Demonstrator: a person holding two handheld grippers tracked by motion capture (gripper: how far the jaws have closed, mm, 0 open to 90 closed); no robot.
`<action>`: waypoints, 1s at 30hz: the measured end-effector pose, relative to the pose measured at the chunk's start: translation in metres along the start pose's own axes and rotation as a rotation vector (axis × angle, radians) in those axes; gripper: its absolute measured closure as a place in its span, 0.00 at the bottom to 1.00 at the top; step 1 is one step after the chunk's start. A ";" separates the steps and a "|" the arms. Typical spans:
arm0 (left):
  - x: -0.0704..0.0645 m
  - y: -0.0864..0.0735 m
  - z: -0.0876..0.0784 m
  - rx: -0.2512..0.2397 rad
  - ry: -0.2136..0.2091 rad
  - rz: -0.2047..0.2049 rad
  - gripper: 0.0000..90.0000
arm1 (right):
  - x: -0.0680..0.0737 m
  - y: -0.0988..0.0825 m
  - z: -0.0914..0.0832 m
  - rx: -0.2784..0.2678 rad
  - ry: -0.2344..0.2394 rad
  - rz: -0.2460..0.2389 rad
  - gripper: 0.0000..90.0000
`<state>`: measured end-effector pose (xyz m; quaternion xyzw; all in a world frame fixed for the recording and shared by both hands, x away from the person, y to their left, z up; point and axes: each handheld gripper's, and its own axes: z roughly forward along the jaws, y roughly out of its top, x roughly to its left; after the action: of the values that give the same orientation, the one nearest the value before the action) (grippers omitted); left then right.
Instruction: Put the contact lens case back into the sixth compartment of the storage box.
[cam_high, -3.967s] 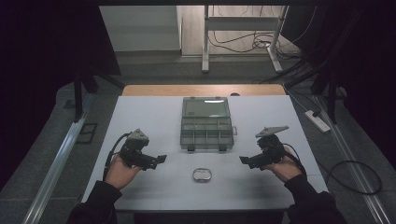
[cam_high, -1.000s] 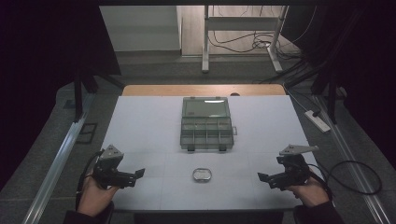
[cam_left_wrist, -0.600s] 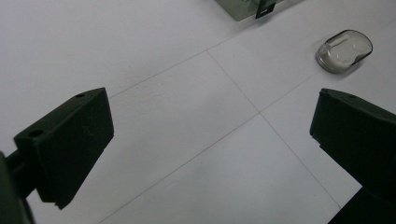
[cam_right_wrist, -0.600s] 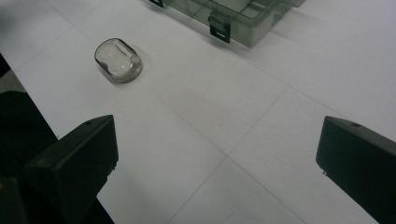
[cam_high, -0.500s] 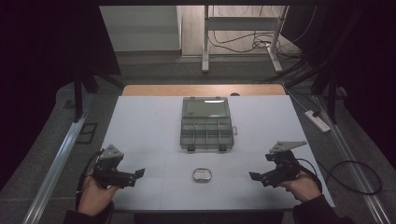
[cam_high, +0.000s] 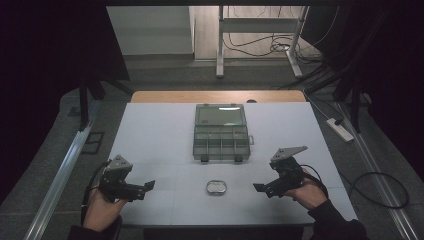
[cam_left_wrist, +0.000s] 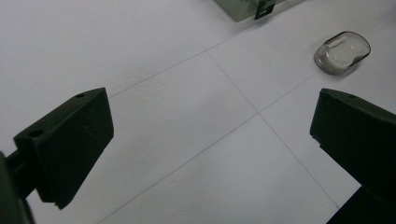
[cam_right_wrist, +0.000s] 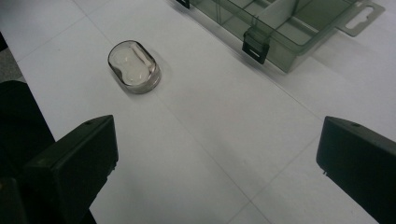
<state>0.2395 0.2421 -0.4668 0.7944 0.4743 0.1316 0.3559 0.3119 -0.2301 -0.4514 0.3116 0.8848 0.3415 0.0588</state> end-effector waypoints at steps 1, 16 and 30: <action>0.000 0.000 0.000 0.000 0.000 0.000 0.00 | 0.000 0.001 0.001 0.000 0.004 -0.002 0.00; 0.000 0.000 0.000 0.001 -0.003 0.001 0.00 | 0.014 0.018 0.030 0.053 0.044 -0.067 0.00; 0.000 0.000 0.000 0.002 -0.006 0.005 0.00 | 0.024 0.032 0.051 0.086 0.073 -0.089 0.00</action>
<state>0.2394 0.2419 -0.4669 0.7963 0.4715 0.1298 0.3560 0.3255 -0.1689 -0.4675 0.2615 0.9132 0.3112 0.0282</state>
